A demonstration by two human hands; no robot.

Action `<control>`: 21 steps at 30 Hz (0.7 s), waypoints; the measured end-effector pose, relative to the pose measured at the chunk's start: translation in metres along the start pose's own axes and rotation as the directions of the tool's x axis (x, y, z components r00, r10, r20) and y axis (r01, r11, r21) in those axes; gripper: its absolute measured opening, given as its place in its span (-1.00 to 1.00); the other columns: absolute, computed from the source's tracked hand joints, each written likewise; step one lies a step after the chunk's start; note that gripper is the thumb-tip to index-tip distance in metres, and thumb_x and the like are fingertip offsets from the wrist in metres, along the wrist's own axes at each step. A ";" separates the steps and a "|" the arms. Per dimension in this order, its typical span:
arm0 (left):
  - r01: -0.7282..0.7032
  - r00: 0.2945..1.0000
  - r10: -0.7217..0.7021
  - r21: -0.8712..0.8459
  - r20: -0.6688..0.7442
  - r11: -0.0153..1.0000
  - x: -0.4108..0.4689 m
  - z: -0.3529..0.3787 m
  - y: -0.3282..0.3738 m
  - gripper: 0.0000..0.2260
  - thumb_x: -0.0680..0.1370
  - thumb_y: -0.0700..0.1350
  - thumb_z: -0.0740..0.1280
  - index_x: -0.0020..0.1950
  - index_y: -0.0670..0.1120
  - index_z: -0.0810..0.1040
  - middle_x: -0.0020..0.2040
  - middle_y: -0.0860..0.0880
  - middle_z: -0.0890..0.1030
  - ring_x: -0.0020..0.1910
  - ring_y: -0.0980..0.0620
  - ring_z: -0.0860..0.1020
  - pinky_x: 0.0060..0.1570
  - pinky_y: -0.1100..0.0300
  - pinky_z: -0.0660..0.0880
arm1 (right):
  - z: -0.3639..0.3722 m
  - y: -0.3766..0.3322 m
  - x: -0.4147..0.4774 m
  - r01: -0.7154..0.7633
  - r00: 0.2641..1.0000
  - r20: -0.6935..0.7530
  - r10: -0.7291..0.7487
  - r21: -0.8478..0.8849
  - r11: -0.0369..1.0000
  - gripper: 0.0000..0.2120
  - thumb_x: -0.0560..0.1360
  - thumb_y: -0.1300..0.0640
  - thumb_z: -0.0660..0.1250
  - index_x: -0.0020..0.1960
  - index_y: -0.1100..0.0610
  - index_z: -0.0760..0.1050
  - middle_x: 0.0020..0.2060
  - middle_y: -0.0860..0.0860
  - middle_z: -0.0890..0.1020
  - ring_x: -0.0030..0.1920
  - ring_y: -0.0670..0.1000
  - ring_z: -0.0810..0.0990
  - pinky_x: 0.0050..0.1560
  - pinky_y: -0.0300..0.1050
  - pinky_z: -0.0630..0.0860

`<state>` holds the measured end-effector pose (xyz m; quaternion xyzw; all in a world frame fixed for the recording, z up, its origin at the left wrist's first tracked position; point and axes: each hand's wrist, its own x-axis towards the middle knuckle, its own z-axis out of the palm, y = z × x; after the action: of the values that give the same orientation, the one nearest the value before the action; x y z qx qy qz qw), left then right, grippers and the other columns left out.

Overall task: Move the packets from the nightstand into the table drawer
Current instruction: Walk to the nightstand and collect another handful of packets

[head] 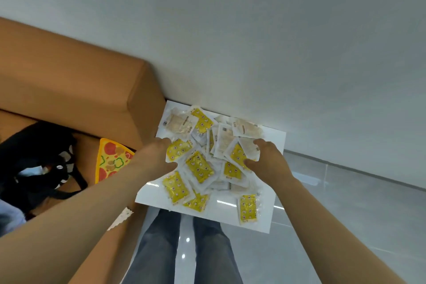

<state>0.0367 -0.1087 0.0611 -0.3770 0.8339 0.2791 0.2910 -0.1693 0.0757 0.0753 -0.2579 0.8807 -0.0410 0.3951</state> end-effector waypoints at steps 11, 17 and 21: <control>0.035 0.997 -0.041 -0.088 -0.066 0.995 0.102 0.028 -0.016 -0.31 0.46 0.12 0.40 0.46 -0.12 0.22 0.38 -0.16 0.32 0.31 -0.14 0.38 0.24 0.03 0.41 | 0.034 0.020 0.099 0.041 0.999 0.002 -0.041 -0.015 0.999 -0.27 0.47 -0.09 0.37 0.52 0.07 0.15 0.46 0.05 0.26 0.45 0.09 0.23 0.40 0.02 0.27; -0.074 0.995 0.070 -0.061 -0.073 0.995 0.146 0.036 -0.023 -0.24 0.45 0.10 0.41 0.52 -0.01 0.08 0.56 -0.02 -0.03 0.53 -0.08 0.03 0.46 0.08 0.13 | 0.053 0.026 0.127 0.045 0.999 0.009 -0.045 -0.097 0.994 -0.27 0.45 -0.25 0.30 0.51 -0.01 0.16 0.48 -0.02 0.22 0.48 0.06 0.19 0.44 0.23 0.12; -0.078 0.997 0.078 0.049 -0.004 0.996 0.160 0.041 -0.026 -0.21 0.49 0.17 0.33 0.55 0.02 -0.05 0.57 -0.04 -0.12 0.54 -0.14 -0.12 0.51 -0.01 0.01 | 0.064 0.026 0.119 0.007 0.998 -0.069 -0.010 -0.045 0.999 -0.43 0.47 -0.24 0.26 0.40 -0.02 0.35 0.37 -0.03 0.35 0.36 0.07 0.35 0.43 0.30 0.09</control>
<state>-0.0194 -0.1697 -0.0842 -0.3378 0.8553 0.2686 0.2867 -0.2004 0.0485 -0.0563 -0.2688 0.8936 -0.0318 0.3582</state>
